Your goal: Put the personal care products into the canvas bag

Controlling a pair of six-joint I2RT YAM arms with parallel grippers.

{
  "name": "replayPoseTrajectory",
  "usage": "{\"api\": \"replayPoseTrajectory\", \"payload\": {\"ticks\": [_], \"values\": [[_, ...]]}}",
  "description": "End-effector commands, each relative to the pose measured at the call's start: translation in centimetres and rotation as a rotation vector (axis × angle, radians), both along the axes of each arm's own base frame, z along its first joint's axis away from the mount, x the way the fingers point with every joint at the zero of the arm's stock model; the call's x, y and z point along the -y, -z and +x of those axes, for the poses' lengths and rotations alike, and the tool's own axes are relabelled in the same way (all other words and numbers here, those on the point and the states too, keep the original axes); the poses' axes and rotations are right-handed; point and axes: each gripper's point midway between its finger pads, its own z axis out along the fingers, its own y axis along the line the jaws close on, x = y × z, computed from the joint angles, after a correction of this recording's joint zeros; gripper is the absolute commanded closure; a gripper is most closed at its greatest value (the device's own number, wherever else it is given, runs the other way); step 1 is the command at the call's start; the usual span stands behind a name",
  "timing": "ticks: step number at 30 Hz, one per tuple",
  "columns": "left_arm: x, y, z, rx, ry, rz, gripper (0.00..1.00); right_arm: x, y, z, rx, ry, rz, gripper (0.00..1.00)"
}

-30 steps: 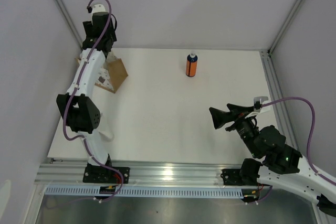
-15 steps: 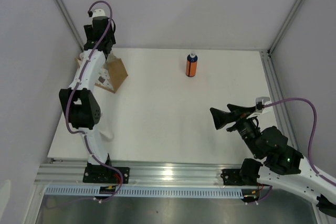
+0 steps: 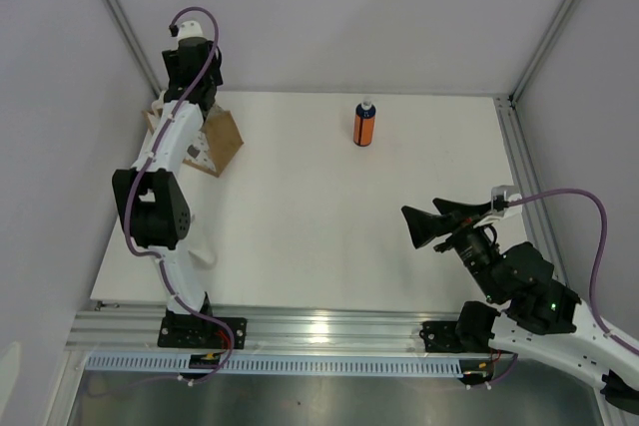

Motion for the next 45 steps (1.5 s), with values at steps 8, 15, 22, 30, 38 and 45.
{"api": "replayPoseTrajectory", "payload": {"ticks": [8, 15, 22, 30, 38, 45], "values": [[0.7, -1.5, -2.1, 0.040, 0.004, -0.102, 1.00, 0.0, -1.4, -0.4, 0.011, -0.021, 0.052, 0.04], [2.1, -1.7, -2.4, 0.023, 0.003, -0.082, 1.00, 0.1, -1.4, -0.5, 0.011, -0.021, 0.056, 0.04], [1.2, 0.4, -2.4, -0.011, -0.030, -0.039, 1.00, 0.3, -1.7, -0.8, 0.015, -0.034, 0.074, 0.04], [1.7, 2.1, -1.4, -0.040, 0.015, -0.056, 1.00, 0.2, -1.9, -1.0, 0.017, -0.047, 0.084, 0.04], [2.0, 6.0, -1.3, -0.112, 0.020, -0.146, 0.99, -0.1, -1.7, -0.9, 0.016, -0.052, 0.080, 0.04], [1.2, 7.1, -1.7, -0.089, 0.013, -0.174, 0.75, 0.0, -1.7, -0.9, 0.015, -0.052, 0.078, 0.04]]}}
